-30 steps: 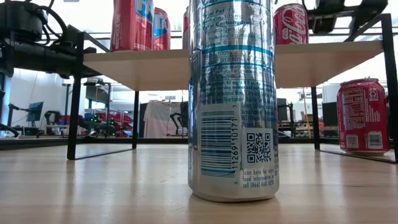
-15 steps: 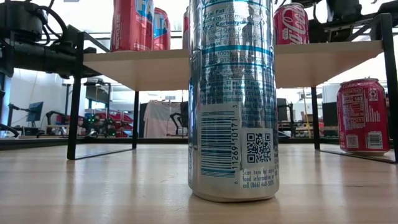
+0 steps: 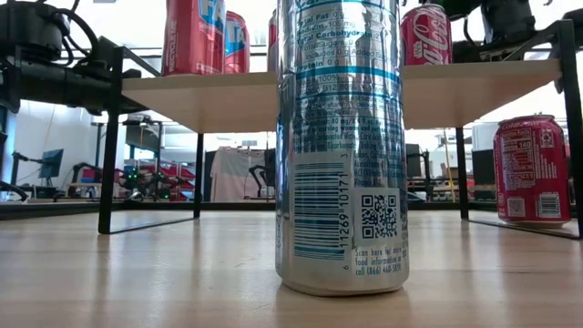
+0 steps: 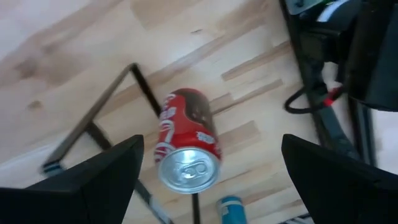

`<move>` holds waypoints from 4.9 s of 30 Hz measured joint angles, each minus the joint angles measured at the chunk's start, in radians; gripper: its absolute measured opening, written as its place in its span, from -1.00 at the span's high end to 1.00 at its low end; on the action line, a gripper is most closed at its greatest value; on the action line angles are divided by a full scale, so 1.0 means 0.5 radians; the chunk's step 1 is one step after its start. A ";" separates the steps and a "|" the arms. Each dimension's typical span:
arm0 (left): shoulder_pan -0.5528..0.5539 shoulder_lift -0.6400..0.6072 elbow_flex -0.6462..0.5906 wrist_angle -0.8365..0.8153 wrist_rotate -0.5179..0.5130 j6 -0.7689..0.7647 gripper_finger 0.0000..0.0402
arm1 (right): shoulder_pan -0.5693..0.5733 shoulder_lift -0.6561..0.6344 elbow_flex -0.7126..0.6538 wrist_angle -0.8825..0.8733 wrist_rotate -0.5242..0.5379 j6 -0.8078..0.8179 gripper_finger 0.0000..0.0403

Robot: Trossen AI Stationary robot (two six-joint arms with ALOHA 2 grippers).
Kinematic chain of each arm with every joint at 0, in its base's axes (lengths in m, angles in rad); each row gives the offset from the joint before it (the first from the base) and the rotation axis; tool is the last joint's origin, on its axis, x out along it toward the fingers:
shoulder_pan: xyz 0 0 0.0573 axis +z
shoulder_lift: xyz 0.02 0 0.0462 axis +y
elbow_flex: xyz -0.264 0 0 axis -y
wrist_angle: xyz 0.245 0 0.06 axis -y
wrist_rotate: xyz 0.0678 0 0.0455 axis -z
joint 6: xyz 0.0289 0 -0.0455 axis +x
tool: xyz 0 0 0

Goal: Place canned beverage on shelf
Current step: Move the red soda can to the bottom right of the table

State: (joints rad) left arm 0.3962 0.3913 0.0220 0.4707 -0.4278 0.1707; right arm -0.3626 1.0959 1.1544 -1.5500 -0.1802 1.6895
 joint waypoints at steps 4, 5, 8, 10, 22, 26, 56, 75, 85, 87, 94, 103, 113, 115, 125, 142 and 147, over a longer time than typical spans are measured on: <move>0.001 0.000 0.000 0.000 0.000 0.000 0.03 | 0.000 -0.060 0.000 0.105 0.040 0.023 -0.83; 0.000 0.000 0.000 0.000 0.000 0.000 0.03 | 0.000 -0.067 0.000 0.117 0.061 -0.030 -0.83; 0.000 0.001 0.000 0.000 -0.001 0.000 0.03 | 0.000 -0.082 0.000 0.120 0.069 -0.213 -0.83; 0.000 0.000 0.000 0.000 0.000 0.000 0.03 | 0.000 -0.093 0.000 0.116 0.072 -0.304 -0.83; 0.001 0.000 0.000 0.000 0.000 0.000 0.03 | 0.000 -0.108 0.001 0.070 0.150 -0.427 -0.83; 0.000 0.000 0.000 0.000 0.000 0.000 0.03 | 0.002 -0.095 0.001 0.071 0.148 -0.336 -0.83; 0.000 0.000 0.000 0.000 0.000 0.000 0.03 | 0.005 -0.057 -0.001 -0.012 0.046 -0.734 -0.83; 0.000 0.001 0.000 0.000 0.000 0.000 0.03 | 0.005 -0.084 -0.255 0.008 -0.230 -1.415 -0.83; 0.000 0.001 0.000 0.000 -0.001 0.000 0.03 | 0.005 -0.226 -0.257 0.156 -0.087 -1.444 -0.83; 0.001 0.001 0.000 0.000 -0.001 0.000 0.03 | 0.004 -0.238 -0.257 0.156 -0.058 -1.462 -0.83; 0.001 0.001 0.000 0.000 0.000 0.000 0.03 | 0.005 -0.218 -0.257 0.165 -0.057 -1.947 -0.83; 0.000 0.000 0.000 0.000 0.000 0.000 0.03 | 0.005 -0.198 -0.257 0.188 -0.056 -2.629 -0.83; 0.000 0.000 0.000 0.000 0.000 0.000 0.03 | 0.004 -0.187 -0.257 0.308 -0.034 -2.702 -0.83; 0.000 0.000 0.000 0.000 0.000 0.000 0.03 | 0.004 -0.185 -0.256 0.420 -0.031 -2.704 -0.83; 0.000 0.000 0.000 0.000 0.000 0.000 0.03 | 0.005 -0.183 -0.256 0.487 -0.001 -3.306 -0.83; 0.001 0.000 0.000 0.000 0.000 0.000 0.03 | 0.011 -0.180 -0.265 0.382 -0.265 -3.332 -0.83; 0.001 0.000 0.000 0.000 0.000 0.000 0.03 | 0.078 -0.171 -0.334 0.392 -0.345 -3.441 -0.83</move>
State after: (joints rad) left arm 0.3965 0.3912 0.0219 0.4707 -0.4278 0.1707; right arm -0.3234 1.0103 0.9873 -1.3540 -0.3526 -0.0308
